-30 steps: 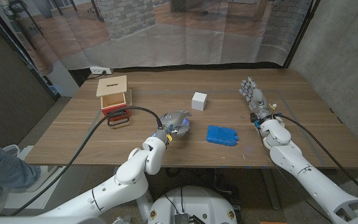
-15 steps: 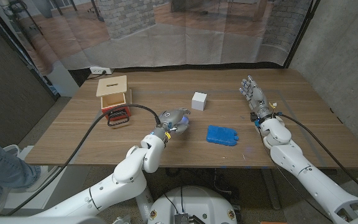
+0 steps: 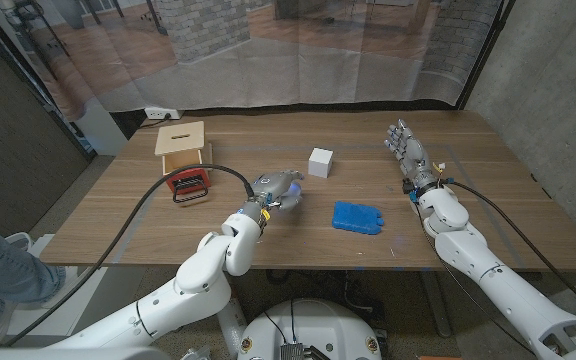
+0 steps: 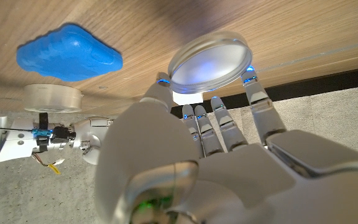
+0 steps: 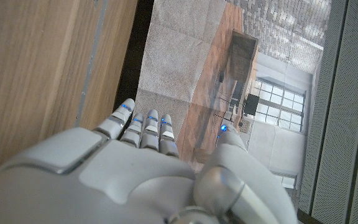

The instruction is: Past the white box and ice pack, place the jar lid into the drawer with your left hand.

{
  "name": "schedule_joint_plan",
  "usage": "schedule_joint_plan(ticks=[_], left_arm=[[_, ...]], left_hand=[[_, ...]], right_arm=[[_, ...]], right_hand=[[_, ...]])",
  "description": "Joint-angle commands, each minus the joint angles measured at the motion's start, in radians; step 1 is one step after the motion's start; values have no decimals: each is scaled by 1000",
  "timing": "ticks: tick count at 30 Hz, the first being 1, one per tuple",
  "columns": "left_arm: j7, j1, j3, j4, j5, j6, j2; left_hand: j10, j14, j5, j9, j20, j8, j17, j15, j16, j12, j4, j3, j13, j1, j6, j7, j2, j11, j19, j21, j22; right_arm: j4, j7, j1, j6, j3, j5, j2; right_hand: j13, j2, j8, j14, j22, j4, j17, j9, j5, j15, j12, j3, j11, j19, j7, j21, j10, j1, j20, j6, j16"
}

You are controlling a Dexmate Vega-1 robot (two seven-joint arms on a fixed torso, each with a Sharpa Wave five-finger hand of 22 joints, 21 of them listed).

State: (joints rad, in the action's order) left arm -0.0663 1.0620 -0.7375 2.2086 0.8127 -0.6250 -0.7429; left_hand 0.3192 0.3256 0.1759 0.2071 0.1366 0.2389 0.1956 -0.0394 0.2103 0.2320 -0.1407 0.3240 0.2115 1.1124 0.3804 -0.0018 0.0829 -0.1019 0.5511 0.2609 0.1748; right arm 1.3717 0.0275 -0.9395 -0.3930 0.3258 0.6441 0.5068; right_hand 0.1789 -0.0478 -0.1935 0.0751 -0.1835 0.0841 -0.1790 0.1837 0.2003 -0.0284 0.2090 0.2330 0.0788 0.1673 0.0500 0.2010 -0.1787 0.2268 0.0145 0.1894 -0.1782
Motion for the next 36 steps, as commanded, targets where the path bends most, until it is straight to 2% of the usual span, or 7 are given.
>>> schedule_joint_plan(ticks=[1,22,36], left_arm=[[-18,19,33,28,-16,-2,-16],[-7,38,51,82,19,-38,-31],[-18,57,93,101,-12,-34,-43]], left_hand=[[9,11,1,1,7,-2,3,-18,0,-3,3,4,4,6,5,4,-1,3,3,-6,3],[11,13,1,2,8,-3,2,-14,-3,-7,4,4,4,8,11,3,-2,1,2,-14,3],[13,15,1,2,9,-4,1,-17,-5,-9,5,2,4,7,14,4,-6,-3,5,-18,3]], right_arm=[[2,3,3,3,5,-4,-2],[15,5,-10,-7,-8,2,5],[15,6,-5,2,-6,2,5]], right_hand=[[5,-7,-2,12,-3,6,-2,5,3,0,3,1,3,8,2,5,-12,-1,0,4,-7],[5,-7,-2,19,-3,7,-2,5,2,-1,3,0,1,13,1,7,-13,-2,-2,4,-10],[5,-8,-3,26,-3,8,-3,5,2,-2,6,-1,3,15,1,7,-22,-2,-2,6,-11]])
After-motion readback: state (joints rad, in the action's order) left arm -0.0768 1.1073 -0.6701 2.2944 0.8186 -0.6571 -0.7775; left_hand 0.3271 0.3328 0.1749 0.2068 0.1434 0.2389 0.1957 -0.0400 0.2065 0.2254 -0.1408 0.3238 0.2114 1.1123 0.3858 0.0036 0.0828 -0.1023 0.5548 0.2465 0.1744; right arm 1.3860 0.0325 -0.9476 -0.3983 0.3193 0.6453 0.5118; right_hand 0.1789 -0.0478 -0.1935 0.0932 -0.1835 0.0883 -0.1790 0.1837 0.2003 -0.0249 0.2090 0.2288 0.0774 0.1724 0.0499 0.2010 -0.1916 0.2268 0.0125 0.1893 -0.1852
